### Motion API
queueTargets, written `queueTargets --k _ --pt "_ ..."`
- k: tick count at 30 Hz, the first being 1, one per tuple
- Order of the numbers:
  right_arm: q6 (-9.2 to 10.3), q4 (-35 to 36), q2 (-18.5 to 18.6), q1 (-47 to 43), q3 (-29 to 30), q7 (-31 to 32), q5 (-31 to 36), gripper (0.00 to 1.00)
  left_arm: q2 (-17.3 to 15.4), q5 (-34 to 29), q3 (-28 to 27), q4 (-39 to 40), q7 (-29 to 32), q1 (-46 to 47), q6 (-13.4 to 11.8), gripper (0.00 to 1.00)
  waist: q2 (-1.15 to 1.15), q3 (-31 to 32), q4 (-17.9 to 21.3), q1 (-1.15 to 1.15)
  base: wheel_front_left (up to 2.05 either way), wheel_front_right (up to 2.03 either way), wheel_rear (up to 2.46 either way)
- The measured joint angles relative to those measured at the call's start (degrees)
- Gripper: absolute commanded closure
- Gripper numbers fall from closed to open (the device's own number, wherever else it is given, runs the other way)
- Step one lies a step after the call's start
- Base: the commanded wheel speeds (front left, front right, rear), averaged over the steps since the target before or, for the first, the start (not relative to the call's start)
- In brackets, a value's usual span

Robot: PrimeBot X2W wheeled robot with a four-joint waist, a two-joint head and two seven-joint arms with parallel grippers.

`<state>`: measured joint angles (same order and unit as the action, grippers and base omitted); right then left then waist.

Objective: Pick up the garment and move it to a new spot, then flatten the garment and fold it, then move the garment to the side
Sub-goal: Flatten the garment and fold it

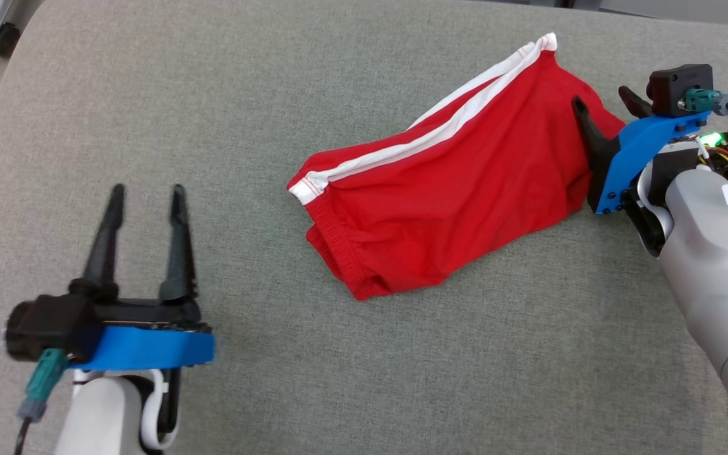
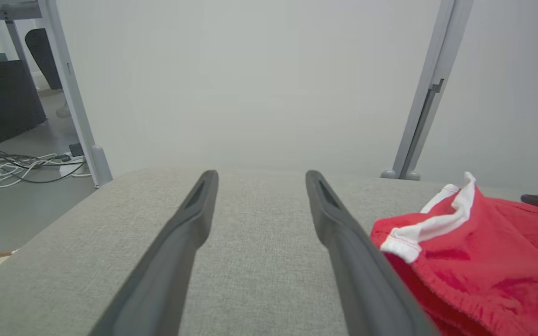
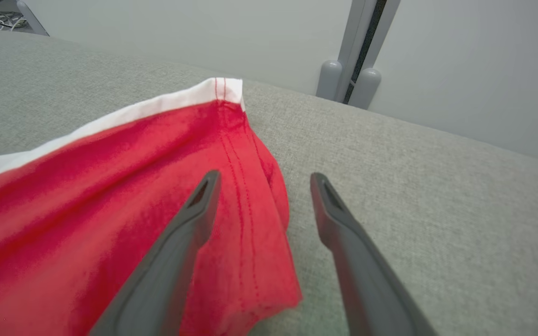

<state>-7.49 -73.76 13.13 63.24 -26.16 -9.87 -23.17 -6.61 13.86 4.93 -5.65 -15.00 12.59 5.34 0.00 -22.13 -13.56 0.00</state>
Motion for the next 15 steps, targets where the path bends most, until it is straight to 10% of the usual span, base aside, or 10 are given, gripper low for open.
queueTargets --k 15 --pt "0.0 -0.05 0.93 -1.26 0.94 7.24 1.46 0.0 3.63 -4.97 -8.51 1.91 0.0 -3.2 0.7 0.0 0.0 -0.62 -1.45 0.0 0.0 0.0 0.0"
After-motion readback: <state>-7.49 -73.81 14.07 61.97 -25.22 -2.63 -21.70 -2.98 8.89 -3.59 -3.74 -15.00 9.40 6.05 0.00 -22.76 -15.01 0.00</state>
